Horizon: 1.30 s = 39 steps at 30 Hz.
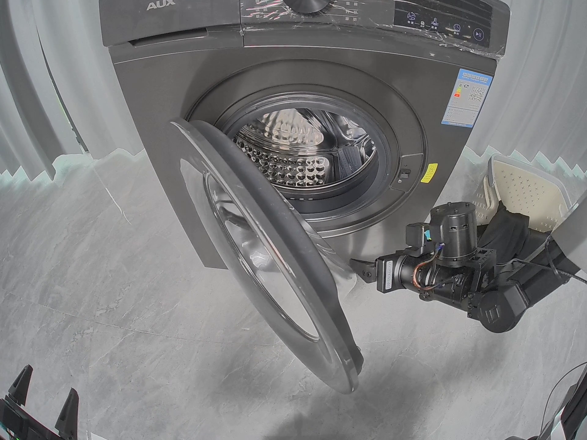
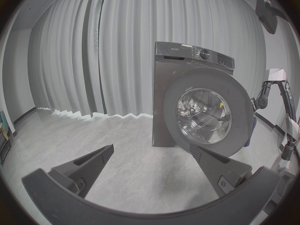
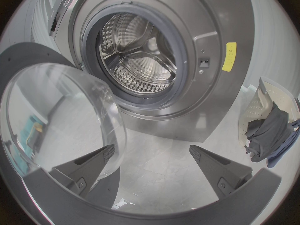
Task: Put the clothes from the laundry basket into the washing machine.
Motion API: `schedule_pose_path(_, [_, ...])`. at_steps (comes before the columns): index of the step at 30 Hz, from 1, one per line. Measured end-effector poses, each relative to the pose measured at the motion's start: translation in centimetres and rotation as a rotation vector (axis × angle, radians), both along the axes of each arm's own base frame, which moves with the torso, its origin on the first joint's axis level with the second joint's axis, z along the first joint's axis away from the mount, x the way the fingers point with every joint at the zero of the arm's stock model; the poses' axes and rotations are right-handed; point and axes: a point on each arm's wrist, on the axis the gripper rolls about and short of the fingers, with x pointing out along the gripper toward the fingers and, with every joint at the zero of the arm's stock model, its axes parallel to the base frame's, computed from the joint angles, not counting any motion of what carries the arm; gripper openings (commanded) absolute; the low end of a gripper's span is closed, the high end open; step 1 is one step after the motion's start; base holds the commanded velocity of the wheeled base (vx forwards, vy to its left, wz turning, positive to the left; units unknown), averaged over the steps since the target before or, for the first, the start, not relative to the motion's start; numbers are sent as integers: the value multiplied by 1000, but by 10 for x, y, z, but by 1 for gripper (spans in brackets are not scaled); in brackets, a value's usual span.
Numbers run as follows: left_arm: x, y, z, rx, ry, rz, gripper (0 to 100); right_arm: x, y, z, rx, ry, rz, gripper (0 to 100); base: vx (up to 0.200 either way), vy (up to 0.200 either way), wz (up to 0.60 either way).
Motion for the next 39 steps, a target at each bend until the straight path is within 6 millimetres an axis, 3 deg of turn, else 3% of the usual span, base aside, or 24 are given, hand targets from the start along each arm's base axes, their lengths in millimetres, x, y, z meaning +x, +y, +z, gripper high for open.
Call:
schedule_pose_path(10, [0,0,0,0,0,0,100,-23,30,-6,0,5,113,100,0,0,0])
schedule_pose_path(19, [0,0,0,0,0,0,100,-25,39,-4,8,-7,134,100,0,0,0])
schedule_pose_path(26, [0,0,0,1,0,0,100,-31,62,-9,18,-3,189,100,-171,0,0])
schedule_pose_path(39, [0,0,0,1,0,0,100,-42,106,-16,99,-67,287,100,0,0,0])
